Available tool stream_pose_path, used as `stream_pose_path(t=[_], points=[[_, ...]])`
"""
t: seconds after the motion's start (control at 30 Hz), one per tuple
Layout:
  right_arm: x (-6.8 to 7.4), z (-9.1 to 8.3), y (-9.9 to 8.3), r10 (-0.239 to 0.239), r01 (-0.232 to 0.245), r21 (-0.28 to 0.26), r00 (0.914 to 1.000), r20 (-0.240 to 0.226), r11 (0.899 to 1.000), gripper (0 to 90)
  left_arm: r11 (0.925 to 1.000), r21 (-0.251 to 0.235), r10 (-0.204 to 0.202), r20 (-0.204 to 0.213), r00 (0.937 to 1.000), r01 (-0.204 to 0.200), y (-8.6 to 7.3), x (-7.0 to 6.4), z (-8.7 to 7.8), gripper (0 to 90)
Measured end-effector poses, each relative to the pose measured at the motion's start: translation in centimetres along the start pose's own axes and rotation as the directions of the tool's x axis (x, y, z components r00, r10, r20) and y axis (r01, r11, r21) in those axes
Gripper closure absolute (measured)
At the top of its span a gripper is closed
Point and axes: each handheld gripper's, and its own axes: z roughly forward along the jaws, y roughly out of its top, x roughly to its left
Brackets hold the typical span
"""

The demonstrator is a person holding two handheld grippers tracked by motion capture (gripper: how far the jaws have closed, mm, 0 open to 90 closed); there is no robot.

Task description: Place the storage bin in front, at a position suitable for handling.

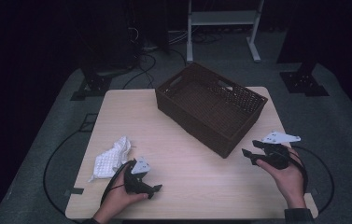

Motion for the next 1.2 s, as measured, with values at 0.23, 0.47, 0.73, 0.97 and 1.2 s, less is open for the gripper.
stream_pose_path(t=[0.23, 0.47, 0.73, 0.97, 1.2], points=[[0.2, -0.2, 1.4, -0.014, 0.014, -0.019, 0.9998, -0.013, 1.000, 45.0, 1.0000, 0.000, 0.000, 0.000, 1.0000, 0.000, 0.0, 0.0, 0.0, 0.0], [0.3, -0.4, 2.7, -0.043, 0.041, -0.052, 0.9985, -0.033, 0.998, 48.6, 1.0000, -0.004, -0.004, 0.000, 1.0000, 0.004, 0.0, 0.0, 0.0, 0.0], [0.8, 0.2, 4.7, -0.056, 0.050, -0.061, 0.9942, -0.092, 0.997, 51.3, 1.0000, -0.003, -0.004, 0.000, 1.0000, 0.004, 0.0, 0.0, 0.0, 0.0], [1.8, 1.3, 6.1, -0.094, 0.088, -0.054, 0.9878, -0.124, 0.995, 58.5, 1.0000, -0.003, -0.005, 0.000, 1.0000, 0.005, 0.0, 0.0, 0.0, 0.0], [2.1, 2.7, 7.1, -0.091, 0.085, -0.041, 0.9835, -0.157, 0.996, 64.8, 1.0000, -0.004, -0.006, 0.000, 1.0000, 0.006, 0.0, 0.0, 0.0, 0.0]])
